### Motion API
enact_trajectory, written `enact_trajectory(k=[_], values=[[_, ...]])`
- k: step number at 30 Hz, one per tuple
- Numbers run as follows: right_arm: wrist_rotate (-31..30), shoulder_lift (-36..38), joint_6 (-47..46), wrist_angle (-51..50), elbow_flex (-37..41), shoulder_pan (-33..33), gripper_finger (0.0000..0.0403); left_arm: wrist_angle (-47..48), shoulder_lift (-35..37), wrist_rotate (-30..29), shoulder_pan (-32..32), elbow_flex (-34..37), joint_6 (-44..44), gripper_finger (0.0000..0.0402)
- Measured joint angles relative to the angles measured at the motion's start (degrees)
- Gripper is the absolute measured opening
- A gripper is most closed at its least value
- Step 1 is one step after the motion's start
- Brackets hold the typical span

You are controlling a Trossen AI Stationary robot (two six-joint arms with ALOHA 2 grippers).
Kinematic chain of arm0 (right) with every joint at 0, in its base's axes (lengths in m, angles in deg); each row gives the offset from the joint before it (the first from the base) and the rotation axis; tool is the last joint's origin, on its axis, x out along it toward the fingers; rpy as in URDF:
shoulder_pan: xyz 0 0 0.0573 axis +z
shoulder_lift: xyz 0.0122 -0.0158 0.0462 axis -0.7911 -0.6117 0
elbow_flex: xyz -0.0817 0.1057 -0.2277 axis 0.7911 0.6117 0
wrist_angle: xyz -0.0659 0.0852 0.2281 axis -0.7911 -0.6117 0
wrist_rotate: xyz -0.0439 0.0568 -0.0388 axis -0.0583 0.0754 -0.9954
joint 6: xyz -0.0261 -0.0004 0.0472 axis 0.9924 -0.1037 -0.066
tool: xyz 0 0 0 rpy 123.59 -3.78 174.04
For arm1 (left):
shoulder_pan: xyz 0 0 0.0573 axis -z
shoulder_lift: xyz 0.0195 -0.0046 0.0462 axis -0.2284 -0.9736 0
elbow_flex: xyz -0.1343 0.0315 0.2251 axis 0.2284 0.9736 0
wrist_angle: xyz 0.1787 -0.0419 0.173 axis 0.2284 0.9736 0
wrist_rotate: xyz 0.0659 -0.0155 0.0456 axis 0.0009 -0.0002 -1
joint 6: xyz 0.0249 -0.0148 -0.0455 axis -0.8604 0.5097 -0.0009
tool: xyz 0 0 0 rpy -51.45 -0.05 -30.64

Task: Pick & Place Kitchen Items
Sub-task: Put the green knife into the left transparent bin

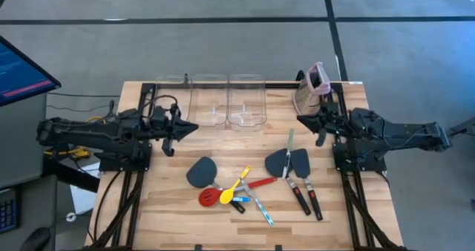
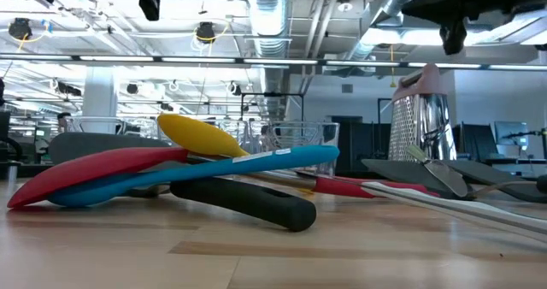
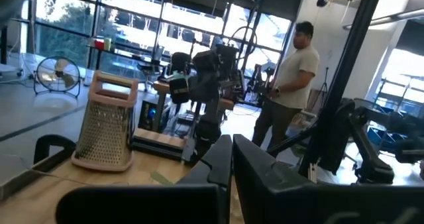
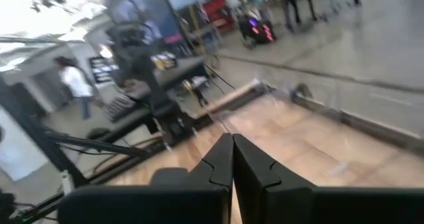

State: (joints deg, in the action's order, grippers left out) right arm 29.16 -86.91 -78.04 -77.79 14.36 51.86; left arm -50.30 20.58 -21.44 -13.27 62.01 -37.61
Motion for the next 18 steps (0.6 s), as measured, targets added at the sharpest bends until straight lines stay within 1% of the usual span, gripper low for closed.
enact_trajectory(k=[3, 6, 8, 14, 18], values=[[-1.28, -2.94, -2.82, -6.79, -4.79, -0.01, 0.0, 0.45, 0.62, -0.03, 0.0, 0.0, 0.03, 0.0003], [-1.24, -5.63, -2.84, -10.55, -8.27, 0.02, 0.0, 0.45, 0.95, -0.01, 0.01, 0.0, 0.06, 0.0003], [-1.12, -7.4, -2.82, -10.86, -9.78, 0.02, 0.0, 0.6, 0.91, 0.01, -0.02, 0.0, 0.06, 0.0003], [-0.59, -9.84, -2.63, -11.11, -10.65, 0.02, 0.0, 0.25, 0.76, 0.1, 0.0, 0.0, 0.06, 0.0003], [-0.62, -11.1, -8.75, -11.14, -10.65, 0.02, 0.0, 0.07, 0.76, 0.14, -0.01, 0.0, 0.08, 0.0003]])
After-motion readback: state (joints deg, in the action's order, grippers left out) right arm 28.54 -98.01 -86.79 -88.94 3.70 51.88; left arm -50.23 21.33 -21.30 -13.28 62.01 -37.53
